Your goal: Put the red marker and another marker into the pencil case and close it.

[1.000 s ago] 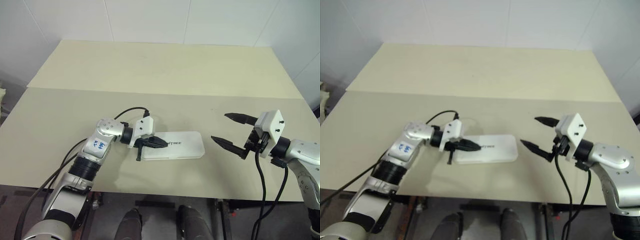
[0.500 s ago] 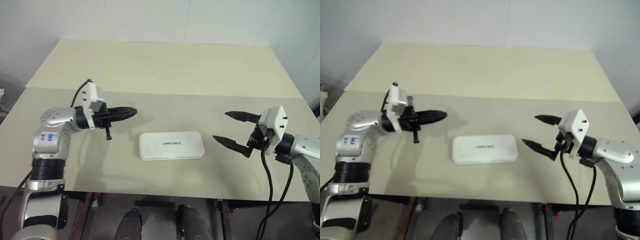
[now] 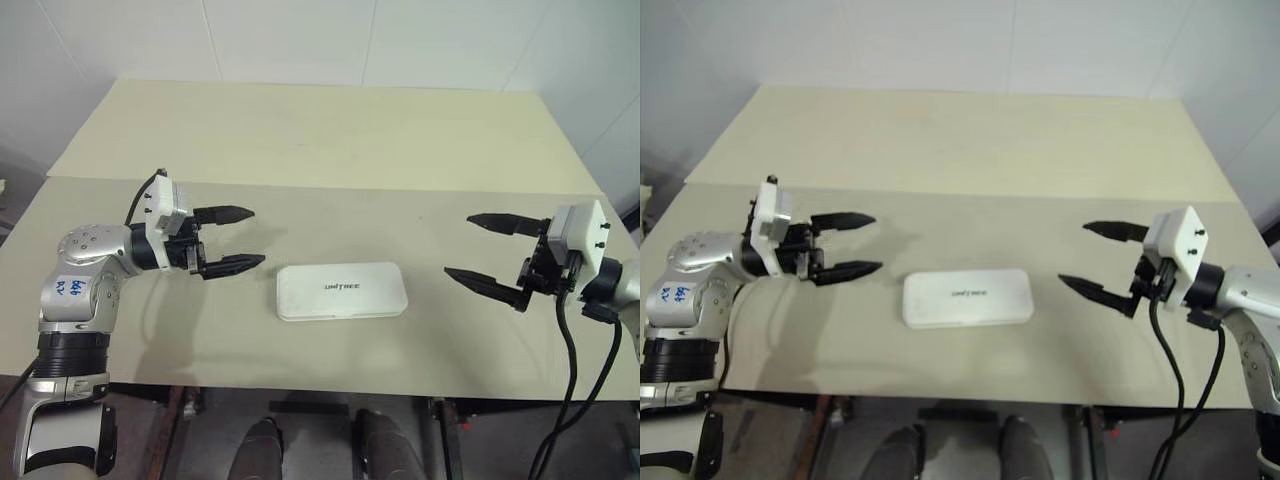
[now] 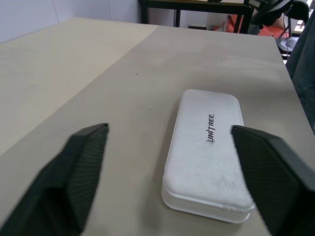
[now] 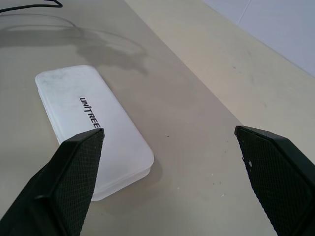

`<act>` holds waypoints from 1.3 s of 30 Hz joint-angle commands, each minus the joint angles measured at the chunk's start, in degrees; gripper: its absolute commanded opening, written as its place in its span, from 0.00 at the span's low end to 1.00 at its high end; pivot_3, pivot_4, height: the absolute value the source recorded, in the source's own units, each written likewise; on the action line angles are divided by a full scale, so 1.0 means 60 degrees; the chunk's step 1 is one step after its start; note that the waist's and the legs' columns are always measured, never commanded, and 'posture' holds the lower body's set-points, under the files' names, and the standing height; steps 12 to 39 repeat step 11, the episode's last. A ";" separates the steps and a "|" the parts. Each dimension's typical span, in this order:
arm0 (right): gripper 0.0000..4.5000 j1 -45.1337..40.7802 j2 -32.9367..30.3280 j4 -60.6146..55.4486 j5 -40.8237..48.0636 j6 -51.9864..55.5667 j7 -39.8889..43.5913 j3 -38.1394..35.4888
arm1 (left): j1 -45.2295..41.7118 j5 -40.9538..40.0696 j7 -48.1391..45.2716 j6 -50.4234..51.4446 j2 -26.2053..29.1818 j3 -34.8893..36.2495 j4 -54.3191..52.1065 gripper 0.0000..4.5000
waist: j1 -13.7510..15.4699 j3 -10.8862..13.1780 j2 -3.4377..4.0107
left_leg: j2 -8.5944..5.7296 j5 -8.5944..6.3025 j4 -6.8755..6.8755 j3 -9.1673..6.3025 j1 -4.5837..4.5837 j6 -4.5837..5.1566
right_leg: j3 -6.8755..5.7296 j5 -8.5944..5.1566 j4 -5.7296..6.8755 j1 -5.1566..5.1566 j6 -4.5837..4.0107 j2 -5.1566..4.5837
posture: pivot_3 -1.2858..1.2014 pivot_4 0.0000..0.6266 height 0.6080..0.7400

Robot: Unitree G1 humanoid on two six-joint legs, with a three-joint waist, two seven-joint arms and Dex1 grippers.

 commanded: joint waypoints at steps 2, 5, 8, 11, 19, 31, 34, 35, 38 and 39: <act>1.00 0.0035 -0.0133 -0.0253 0.0188 0.0030 -0.0101 -0.0492 | -0.0340 0.0109 0.0056 -0.0559 0.0012 -0.0004 0.0127 0.99 | 0.0010 0.0000 0.0000 | 0.0000 0.0000 0.0001 0.0000 -0.0001 0.0000 | 0.0000 0.0000 -0.0001 0.0000 0.0000 0.0000 | 0.52 0.24 1.00; 1.00 0.0271 -0.0139 -0.0379 0.0192 0.0022 -0.0069 -0.0590 | -0.0574 0.0251 -0.0073 -0.0838 0.0021 -0.0164 0.0527 0.99 | 0.0013 0.0000 0.0000 | 0.0000 0.0000 0.0003 0.0000 -0.0001 0.0000 | 0.0000 0.0000 -0.0001 0.0000 0.0000 0.0000 | 0.52 0.24 1.00; 1.00 0.0573 -0.0122 -0.0338 0.0221 0.0002 -0.0034 -0.0775 | -0.0545 0.0243 0.0019 -0.0832 -0.0005 -0.0164 0.0571 0.99 | 0.0022 0.0000 0.0000 | -0.0001 0.0000 0.0002 0.0001 -0.0002 0.0000 | 0.0000 0.0000 -0.0004 0.0001 0.0001 0.0000 | 0.52 0.24 1.00; 1.00 0.0627 -0.0176 -0.0129 0.0193 -0.0089 0.0038 -0.0893 | -0.0410 0.0157 0.0110 -0.0679 0.0010 -0.0158 0.0278 0.99 | 0.0020 0.0000 -0.0001 | -0.0001 -0.0001 0.0002 0.0001 -0.0006 0.0002 | 0.0000 0.0002 -0.0007 0.0001 0.0004 -0.0001 | 0.52 0.24 1.00; 1.00 0.0627 -0.0176 -0.0129 0.0193 -0.0089 0.0038 -0.0893 | -0.0410 0.0157 0.0110 -0.0679 0.0010 -0.0158 0.0278 0.99 | 0.0020 0.0000 -0.0001 | -0.0001 -0.0001 0.0002 0.0001 -0.0006 0.0002 | 0.0000 0.0002 -0.0007 0.0001 0.0004 -0.0001 | 0.52 0.24 1.00; 1.00 0.0627 -0.0176 -0.0129 0.0193 -0.0089 0.0038 -0.0893 | -0.0410 0.0157 0.0110 -0.0679 0.0010 -0.0158 0.0278 0.99 | 0.0020 0.0000 -0.0001 | -0.0001 -0.0001 0.0002 0.0001 -0.0006 0.0002 | 0.0000 0.0002 -0.0007 0.0001 0.0004 -0.0001 | 0.52 0.24 1.00; 1.00 0.0627 -0.0176 -0.0129 0.0193 -0.0089 0.0038 -0.0893 | -0.0410 0.0157 0.0110 -0.0679 0.0010 -0.0158 0.0278 0.99 | 0.0020 0.0000 -0.0001 | -0.0001 -0.0001 0.0002 0.0001 -0.0006 0.0002 | 0.0000 0.0002 -0.0007 0.0001 0.0004 -0.0001 | 0.52 0.24 1.00; 1.00 0.0627 -0.0176 -0.0129 0.0193 -0.0089 0.0038 -0.0893 | -0.0410 0.0157 0.0110 -0.0679 0.0010 -0.0158 0.0278 0.99 | 0.0020 0.0000 -0.0001 | -0.0001 -0.0001 0.0002 0.0001 -0.0006 0.0002 | 0.0000 0.0002 -0.0007 0.0001 0.0004 -0.0001 | 0.52 0.24 1.00; 1.00 0.0627 -0.0176 -0.0129 0.0193 -0.0089 0.0038 -0.0893 | -0.0410 0.0157 0.0110 -0.0679 0.0010 -0.0158 0.0278 0.99 | 0.0020 0.0000 -0.0001 | -0.0001 -0.0001 0.0002 0.0001 -0.0006 0.0002 | 0.0000 0.0002 -0.0007 0.0001 0.0004 -0.0001 | 0.52 0.24 1.00; 1.00 0.0627 -0.0176 -0.0129 0.0193 -0.0089 0.0038 -0.0893 | -0.0410 0.0157 0.0110 -0.0679 0.0010 -0.0158 0.0278 0.99 | 0.0020 0.0000 -0.0001 | -0.0001 -0.0001 0.0002 0.0001 -0.0006 0.0002 | 0.0000 0.0002 -0.0007 0.0001 0.0004 -0.0001 | 0.52 0.24 1.00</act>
